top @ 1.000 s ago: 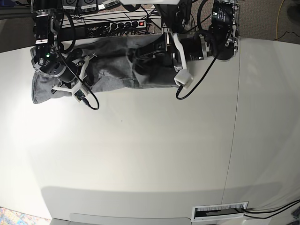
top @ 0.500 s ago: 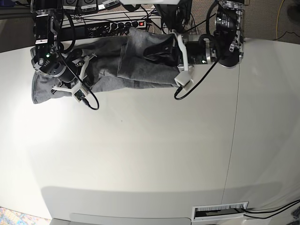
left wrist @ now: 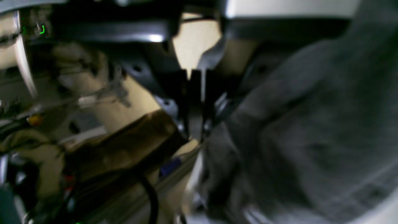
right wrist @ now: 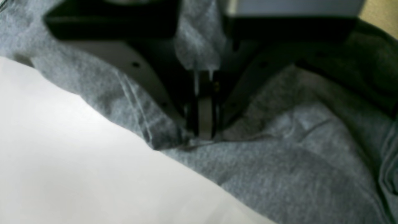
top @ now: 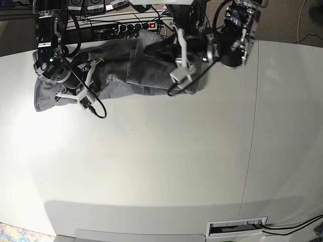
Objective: Fold the T-shirt properly
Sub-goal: 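Release the fold and regrasp the folded end with the left gripper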
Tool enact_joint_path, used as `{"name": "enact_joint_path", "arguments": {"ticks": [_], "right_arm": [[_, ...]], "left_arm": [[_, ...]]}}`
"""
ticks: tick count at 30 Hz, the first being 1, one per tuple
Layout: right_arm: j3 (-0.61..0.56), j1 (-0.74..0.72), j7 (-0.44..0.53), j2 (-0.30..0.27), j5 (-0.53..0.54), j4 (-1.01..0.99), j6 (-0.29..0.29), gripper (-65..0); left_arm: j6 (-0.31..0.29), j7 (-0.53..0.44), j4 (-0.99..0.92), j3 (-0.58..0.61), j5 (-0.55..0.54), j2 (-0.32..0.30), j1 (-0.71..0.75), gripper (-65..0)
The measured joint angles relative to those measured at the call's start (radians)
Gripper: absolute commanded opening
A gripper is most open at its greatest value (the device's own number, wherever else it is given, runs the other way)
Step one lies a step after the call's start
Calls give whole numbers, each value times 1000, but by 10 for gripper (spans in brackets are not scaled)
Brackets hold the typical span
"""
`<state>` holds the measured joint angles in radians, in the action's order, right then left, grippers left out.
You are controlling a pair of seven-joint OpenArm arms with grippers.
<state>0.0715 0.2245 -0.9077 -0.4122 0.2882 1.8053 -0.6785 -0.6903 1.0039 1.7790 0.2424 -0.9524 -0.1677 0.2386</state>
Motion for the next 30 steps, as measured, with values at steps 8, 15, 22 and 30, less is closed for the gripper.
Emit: {"name": "enact_joint_path", "arguments": {"ticks": [8,15,22,30], "right_arm": [[0,0,-6,0,5,0,0,-632],[0,0,-19,0,52,0,0,-632],[0,0,-24,0,52,0,0,-632],[0,0,-27,0,52,0,0,-632]], "left_arm": [[85,-366,0,159,474,-2,-45,-650],[178,-449,-50,182,722,-2,-106,-650],[283,-553,-114,185,882,-2,-123,-650],[452,-556,-114,183,945,-2,-153,-650]]}}
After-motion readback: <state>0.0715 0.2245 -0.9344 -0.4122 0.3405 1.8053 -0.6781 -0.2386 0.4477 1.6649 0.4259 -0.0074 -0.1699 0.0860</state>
